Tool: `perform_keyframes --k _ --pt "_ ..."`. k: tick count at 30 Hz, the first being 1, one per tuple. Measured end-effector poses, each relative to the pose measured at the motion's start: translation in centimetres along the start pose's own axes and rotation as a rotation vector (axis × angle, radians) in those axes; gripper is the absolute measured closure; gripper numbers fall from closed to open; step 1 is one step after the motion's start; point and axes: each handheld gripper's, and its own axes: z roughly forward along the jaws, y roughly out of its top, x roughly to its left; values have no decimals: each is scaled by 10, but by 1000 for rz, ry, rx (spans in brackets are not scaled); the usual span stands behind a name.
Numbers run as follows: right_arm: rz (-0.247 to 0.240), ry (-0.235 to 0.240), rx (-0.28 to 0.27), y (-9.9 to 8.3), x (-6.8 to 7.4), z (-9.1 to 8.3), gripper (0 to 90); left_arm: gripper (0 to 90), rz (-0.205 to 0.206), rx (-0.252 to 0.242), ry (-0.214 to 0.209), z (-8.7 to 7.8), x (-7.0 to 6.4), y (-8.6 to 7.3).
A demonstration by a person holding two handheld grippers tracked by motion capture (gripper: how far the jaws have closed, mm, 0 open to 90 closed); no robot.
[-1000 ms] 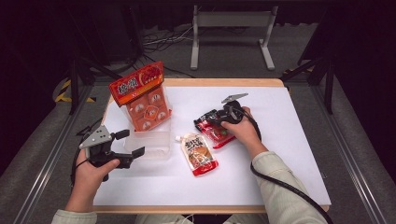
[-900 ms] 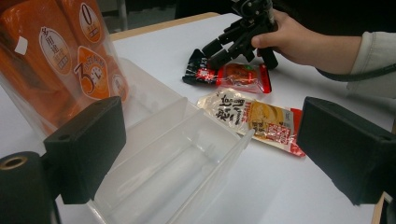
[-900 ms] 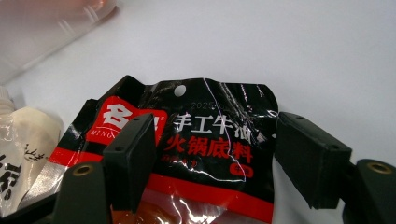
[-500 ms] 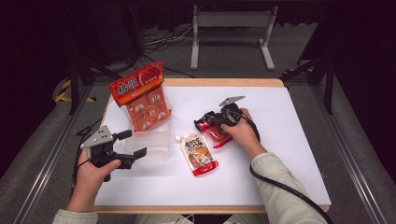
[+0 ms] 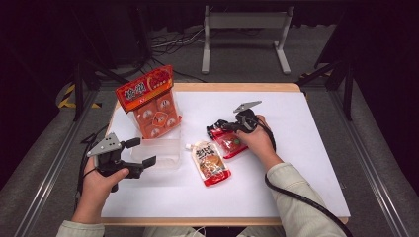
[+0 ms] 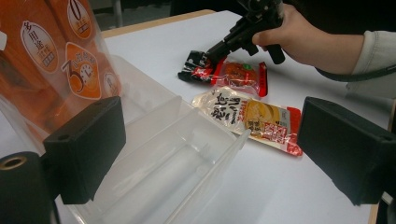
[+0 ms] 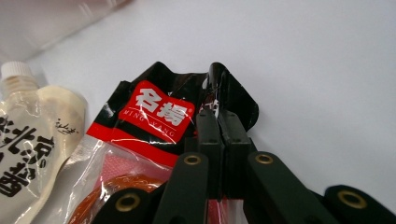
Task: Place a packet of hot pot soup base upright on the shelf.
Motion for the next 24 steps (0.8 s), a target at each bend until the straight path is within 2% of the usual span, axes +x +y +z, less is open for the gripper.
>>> perform_keyframes --k 7,11,14,16,18,24 --pt "37 23 -88 -2 0 -26 896 90 -6 1 -1 1 -1 1" --pt "39 37 -118 0 3 -39 898 91 1 8 -7 4 -2 1" --pt "26 52 -158 1 10 -52 900 94 16 11 -9 6 -4 3" --pt "15 58 -173 2 15 -59 900 94 10 11 -17 8 -8 4" --pt "7 76 -196 4 20 -68 900 94 24 15 -21 10 -9 5" --pt "-5 102 -254 3 30 -88 900 94 28 20 -28 13 -12 6"
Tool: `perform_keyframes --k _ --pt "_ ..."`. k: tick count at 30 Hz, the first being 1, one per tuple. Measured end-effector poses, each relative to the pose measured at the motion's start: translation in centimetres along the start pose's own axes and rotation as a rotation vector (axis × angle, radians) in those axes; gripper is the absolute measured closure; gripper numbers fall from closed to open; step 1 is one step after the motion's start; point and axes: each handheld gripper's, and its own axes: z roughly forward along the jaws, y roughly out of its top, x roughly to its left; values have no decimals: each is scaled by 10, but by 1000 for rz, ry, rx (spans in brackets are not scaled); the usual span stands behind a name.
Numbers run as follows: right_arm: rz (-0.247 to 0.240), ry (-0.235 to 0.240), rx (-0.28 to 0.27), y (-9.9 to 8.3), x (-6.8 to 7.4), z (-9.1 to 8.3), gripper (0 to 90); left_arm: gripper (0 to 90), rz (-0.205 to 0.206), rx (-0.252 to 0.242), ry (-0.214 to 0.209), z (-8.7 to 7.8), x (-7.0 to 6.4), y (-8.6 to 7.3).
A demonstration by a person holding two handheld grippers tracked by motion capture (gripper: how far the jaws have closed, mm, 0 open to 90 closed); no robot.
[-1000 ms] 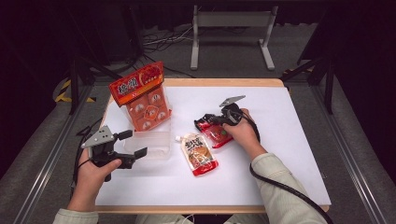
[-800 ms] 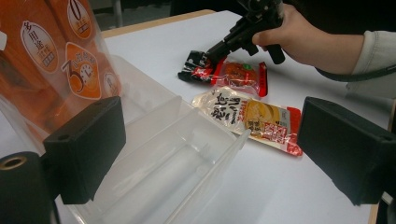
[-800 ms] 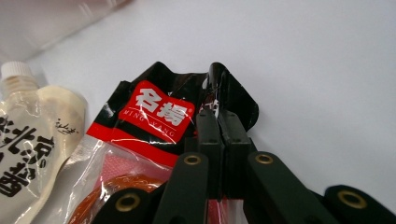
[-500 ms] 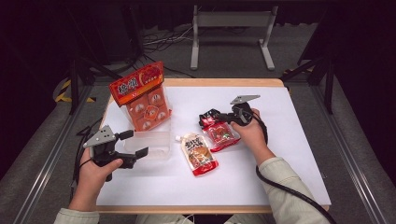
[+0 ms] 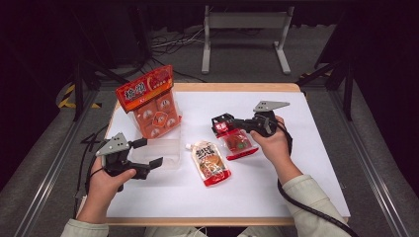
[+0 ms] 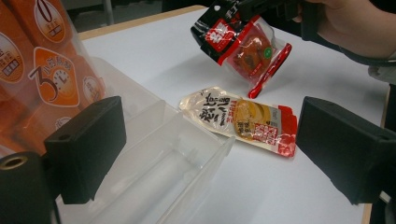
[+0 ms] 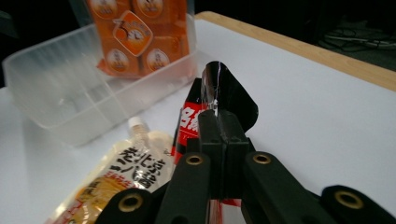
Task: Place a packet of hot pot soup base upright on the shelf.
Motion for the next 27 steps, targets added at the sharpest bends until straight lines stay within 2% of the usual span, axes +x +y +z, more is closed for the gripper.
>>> perform_keyframes --k 8,11,12,13,14,16,22,27 --pt "-33 21 -91 0 17 -33 900 94 7 8 -18 7 -6 2" --pt "-35 27 -109 -1 20 -39 900 94 5 10 -24 11 -7 3" --pt "-35 38 -141 -3 26 -46 900 97 -8 4 -30 15 -9 4" --pt "-36 39 -146 -3 28 -47 900 100 -8 4 -30 15 -9 4" --pt "-36 39 -146 -3 28 -47 900 100 -31 -4 -33 17 -11 5" --pt "-55 41 -139 -2 35 -51 900 106 -38 -35 -34 20 -13 7" --pt "-80 70 -184 5 51 -60 900 110 -35 -60 -58 29 -18 11" --pt "-84 105 -202 7 61 -60 900 171 -37 -77 -89 34 -22 13"
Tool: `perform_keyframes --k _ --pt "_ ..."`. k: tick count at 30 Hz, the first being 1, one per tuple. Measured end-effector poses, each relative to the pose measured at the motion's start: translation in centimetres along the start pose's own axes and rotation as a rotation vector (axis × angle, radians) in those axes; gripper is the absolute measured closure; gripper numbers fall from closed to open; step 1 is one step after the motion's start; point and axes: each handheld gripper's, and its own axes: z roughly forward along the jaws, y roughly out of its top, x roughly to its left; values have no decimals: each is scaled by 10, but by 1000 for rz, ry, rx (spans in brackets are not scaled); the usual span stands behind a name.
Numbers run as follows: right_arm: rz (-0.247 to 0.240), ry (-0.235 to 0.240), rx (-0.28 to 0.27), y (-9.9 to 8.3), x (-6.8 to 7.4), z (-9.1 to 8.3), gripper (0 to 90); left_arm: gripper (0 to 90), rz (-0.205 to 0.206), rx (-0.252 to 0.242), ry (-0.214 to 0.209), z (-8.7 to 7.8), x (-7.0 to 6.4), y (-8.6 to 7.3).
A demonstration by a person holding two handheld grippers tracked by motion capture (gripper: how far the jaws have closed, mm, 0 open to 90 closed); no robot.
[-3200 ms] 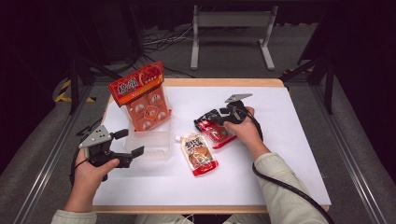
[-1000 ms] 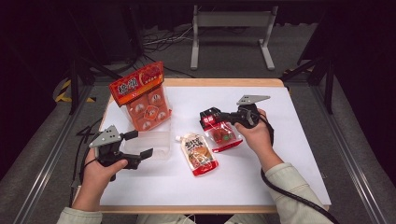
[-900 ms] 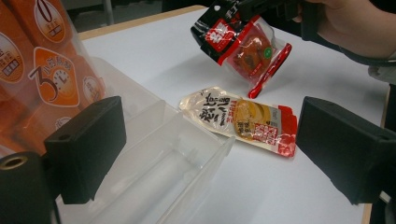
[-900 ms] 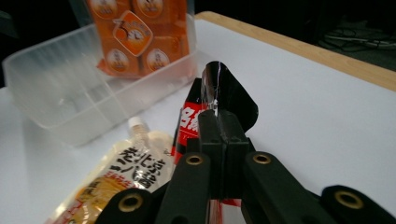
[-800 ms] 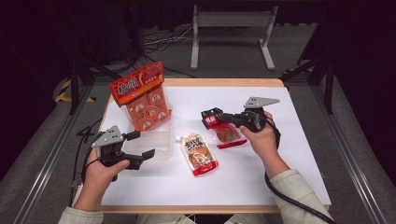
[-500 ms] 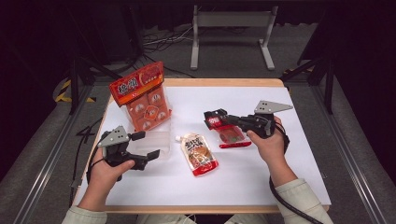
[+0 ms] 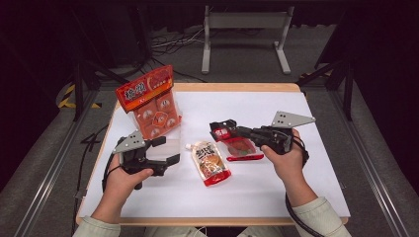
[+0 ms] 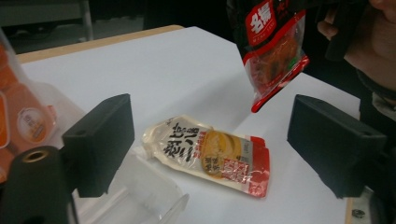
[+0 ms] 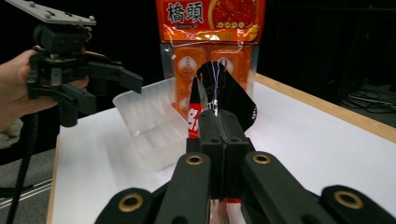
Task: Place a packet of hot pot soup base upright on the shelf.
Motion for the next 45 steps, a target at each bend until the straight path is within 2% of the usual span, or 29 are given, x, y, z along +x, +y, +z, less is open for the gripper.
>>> perform_keyframes --k 1,7,20,22,25,30,41,45 --pt "1 11 -3 0 2 1 900 184 4 -9 -17 3 -1 0" --pt "-13 36 -11 0 12 6 900 210 17 -21 -40 12 -6 2" --pt "-31 99 -26 -3 29 20 900 191 32 -48 -112 34 -20 3" --pt "-35 103 -28 -3 32 22 900 194 36 -47 -120 37 -22 3" --pt "-53 103 -27 -4 36 25 900 215 51 -15 -112 41 -23 1" --pt "-54 111 -27 -7 39 30 900 248 20 -25 -127 46 -21 -2" --pt "-71 122 -47 -7 46 35 900 313 15 -32 -181 59 -25 -3" --pt "-76 120 -55 -7 47 35 900 346 9 -9 -196 61 -25 -4"
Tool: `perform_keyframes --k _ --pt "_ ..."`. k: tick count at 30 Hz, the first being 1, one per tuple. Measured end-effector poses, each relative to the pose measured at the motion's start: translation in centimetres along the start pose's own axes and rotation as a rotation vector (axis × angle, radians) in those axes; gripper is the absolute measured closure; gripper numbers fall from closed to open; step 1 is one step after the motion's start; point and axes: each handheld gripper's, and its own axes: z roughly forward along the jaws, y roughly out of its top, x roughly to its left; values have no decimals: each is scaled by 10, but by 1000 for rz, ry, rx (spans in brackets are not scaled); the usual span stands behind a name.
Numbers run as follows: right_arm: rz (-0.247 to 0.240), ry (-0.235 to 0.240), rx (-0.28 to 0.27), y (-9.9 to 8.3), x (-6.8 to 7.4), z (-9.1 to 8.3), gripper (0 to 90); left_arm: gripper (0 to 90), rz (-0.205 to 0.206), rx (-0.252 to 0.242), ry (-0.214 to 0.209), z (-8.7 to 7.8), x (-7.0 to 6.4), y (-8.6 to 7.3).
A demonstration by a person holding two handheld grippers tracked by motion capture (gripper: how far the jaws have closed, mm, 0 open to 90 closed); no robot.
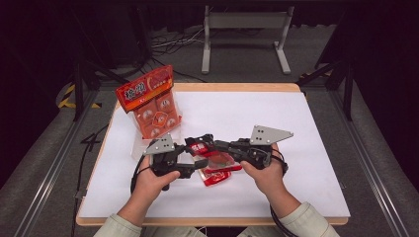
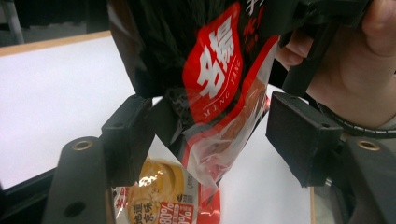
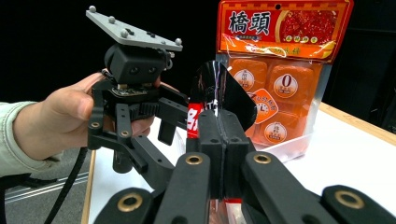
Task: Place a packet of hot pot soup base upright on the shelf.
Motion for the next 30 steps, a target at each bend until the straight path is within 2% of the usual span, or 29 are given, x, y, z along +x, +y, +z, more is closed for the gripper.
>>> perform_keyframes --k 3,5,8,10,13,16,19,23,26,30 --pt "-6 -6 -3 -1 0 0 900 443 -28 -4 -26 0 1 -1" --pt "-4 -7 -2 -1 0 1 900 506 -20 -4 -32 1 0 0" --pt "-8 -2 -4 -2 1 2 900 543 -4 -11 -17 0 -1 0" --pt "-9 -2 -2 -2 1 3 900 556 -12 -28 -12 1 -1 1" --pt "-15 -5 -5 -2 2 3 900 617 -2 -25 -7 2 -2 2" --pt "-13 -8 -8 -2 1 3 899 680 -11 -21 -9 0 -3 3" --pt "-13 -5 -12 -2 0 2 897 701 -4 -28 4 -1 -4 4" --pt "-10 -5 -20 -3 -1 2 893 748 -2 -36 4 -4 -5 5" --pt "-9 -9 -21 -3 -1 2 889 812 4 -27 -6 -7 -5 7" --pt "-15 -11 -21 -3 -1 3 868 843 21 -14 -12 -10 -5 9"
